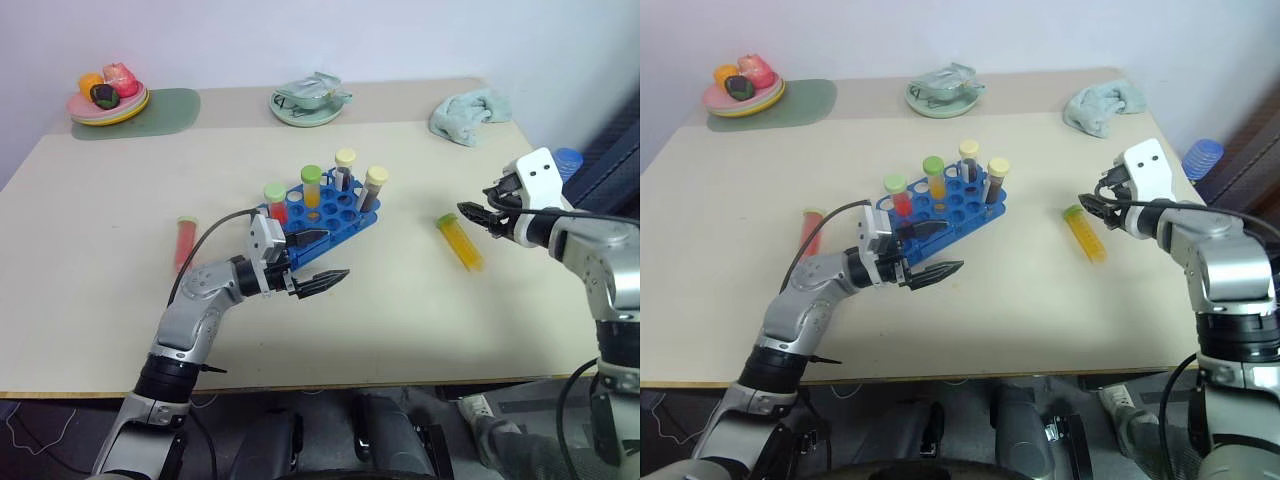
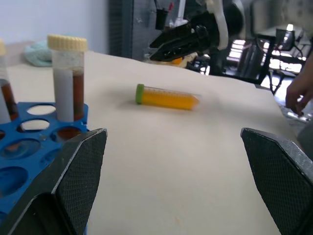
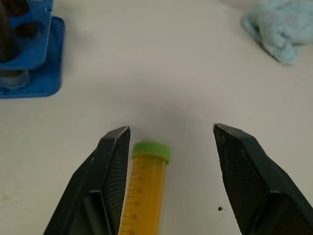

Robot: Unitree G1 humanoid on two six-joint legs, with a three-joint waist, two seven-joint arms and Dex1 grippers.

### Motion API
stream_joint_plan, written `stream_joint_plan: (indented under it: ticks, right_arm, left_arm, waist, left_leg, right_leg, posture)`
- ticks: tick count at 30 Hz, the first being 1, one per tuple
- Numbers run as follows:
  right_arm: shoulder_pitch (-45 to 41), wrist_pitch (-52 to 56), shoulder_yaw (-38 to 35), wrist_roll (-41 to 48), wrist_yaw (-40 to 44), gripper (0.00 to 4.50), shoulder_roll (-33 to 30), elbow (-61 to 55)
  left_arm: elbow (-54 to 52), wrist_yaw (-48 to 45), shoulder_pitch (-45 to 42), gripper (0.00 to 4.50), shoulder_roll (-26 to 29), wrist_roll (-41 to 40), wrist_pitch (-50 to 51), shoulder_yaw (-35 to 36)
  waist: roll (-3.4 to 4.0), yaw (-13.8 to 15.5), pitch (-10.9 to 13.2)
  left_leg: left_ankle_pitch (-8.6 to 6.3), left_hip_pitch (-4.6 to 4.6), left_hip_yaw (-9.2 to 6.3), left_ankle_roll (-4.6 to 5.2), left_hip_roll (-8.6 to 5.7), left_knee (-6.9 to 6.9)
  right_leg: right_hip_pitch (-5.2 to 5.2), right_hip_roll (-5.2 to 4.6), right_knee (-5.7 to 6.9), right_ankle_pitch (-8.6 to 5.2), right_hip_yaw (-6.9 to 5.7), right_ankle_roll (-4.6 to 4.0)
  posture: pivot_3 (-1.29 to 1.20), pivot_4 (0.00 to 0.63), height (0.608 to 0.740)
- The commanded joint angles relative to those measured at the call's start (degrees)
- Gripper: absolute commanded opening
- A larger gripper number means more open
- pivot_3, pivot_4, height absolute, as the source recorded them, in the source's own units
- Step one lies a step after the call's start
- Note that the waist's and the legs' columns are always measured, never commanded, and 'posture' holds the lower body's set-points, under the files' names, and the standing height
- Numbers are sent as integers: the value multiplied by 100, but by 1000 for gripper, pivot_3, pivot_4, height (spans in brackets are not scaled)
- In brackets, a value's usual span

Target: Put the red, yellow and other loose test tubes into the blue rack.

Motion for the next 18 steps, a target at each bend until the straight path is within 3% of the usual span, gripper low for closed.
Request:
stream_joint_plan:
  ticks: [1,6,18]
  right_arm:
    - [-591,465,326,-26,380,2712,-151,564]
    - [-1253,648,973,-222,926,2712,-75,1578]
    - [-1430,250,1772,-963,1688,2712,-158,2602]
  left_arm:
    - [-103,-199,-85,4500,183,141,-122,-82]
    - [-166,-216,-79,4500,331,389,-238,-184]
    - [-583,13,276,4500,419,379,-110,-146]
  waist:
    - [-1,10,0]
    - [-1,27,1]
    - [-3,22,-1]
  left_leg:
    - [-1,0,0,1,1,0]
    - [-6,-10,1,10,-1,1]
    - [11,-66,1,-21,-5,12]
  right_leg:
    - [1,1,-1,0,0,0]
    - [-2,-3,-11,3,-1,6]
    - [-48,-9,-15,11,0,17]
  posture:
    - [0,150,740]
    - [0,150,740]
    - [0,150,740]
